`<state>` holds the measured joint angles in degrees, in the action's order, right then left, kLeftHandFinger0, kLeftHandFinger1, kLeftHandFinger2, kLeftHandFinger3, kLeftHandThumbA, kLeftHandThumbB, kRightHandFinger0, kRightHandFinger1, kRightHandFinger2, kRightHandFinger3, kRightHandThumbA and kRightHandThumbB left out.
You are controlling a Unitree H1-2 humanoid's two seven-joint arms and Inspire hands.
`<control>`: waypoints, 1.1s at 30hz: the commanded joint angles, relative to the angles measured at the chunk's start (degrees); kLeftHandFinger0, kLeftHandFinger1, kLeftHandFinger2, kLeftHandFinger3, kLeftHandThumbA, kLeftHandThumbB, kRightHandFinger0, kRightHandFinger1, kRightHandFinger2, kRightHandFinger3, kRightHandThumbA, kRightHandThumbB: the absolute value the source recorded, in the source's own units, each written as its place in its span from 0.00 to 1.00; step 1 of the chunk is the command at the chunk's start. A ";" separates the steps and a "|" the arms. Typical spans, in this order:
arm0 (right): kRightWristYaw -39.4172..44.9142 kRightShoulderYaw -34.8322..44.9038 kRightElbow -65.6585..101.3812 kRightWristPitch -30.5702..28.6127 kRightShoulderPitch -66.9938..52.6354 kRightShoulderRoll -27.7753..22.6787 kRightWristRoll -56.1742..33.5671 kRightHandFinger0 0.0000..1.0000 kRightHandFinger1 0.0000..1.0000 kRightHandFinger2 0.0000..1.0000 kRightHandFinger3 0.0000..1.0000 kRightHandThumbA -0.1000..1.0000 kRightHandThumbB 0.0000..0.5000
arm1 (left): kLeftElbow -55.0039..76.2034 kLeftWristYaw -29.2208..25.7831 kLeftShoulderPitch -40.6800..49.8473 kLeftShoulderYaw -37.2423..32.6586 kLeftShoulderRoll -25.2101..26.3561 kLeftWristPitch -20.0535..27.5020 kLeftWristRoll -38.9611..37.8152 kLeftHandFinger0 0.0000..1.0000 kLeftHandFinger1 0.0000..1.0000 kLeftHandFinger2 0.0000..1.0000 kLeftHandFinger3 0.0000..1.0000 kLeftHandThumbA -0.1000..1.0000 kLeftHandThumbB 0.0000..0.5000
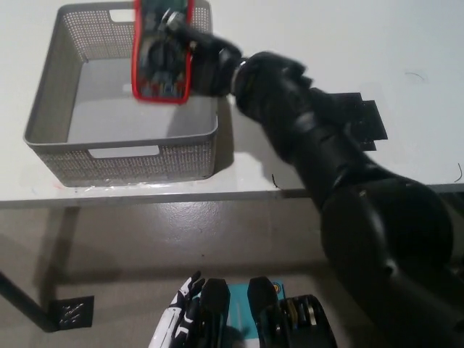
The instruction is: Use the right hand to pick up a multimeter on the right side and put it into a container on the left side
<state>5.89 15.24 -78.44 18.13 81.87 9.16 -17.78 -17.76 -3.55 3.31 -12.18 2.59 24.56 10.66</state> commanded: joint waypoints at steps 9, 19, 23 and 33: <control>-9.97 -26.28 1.27 -15.87 4.43 1.25 20.74 0.78 1.00 1.00 1.00 0.50 0.63 | 1.49 0.71 -0.08 -1.51 0.15 2.37 0.16 1.00 1.00 1.00 1.00 1.00 1.00; -2.37 -29.17 1.41 -18.32 4.10 -2.12 19.88 1.00 1.00 1.00 1.00 0.87 0.93 | 1.47 1.54 -0.58 -2.45 0.39 2.37 0.12 1.00 1.00 1.00 1.00 1.00 1.00; -1.45 -27.20 2.35 -19.67 4.96 -2.79 18.69 1.00 1.00 1.00 1.00 0.92 0.92 | 1.44 1.89 -0.09 -2.63 0.27 2.37 -0.36 1.00 1.00 1.00 1.00 1.00 1.00; 6.32 -11.76 15.79 -18.37 4.26 -7.03 7.84 1.00 1.00 1.00 1.00 0.96 0.90 | 1.20 0.73 -0.48 -3.16 0.72 2.37 0.03 1.00 1.00 1.00 1.00 1.00 0.94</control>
<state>7.17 -0.98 -70.82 1.45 82.66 4.71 -3.38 -17.74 -2.20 2.93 -14.83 2.92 24.62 10.83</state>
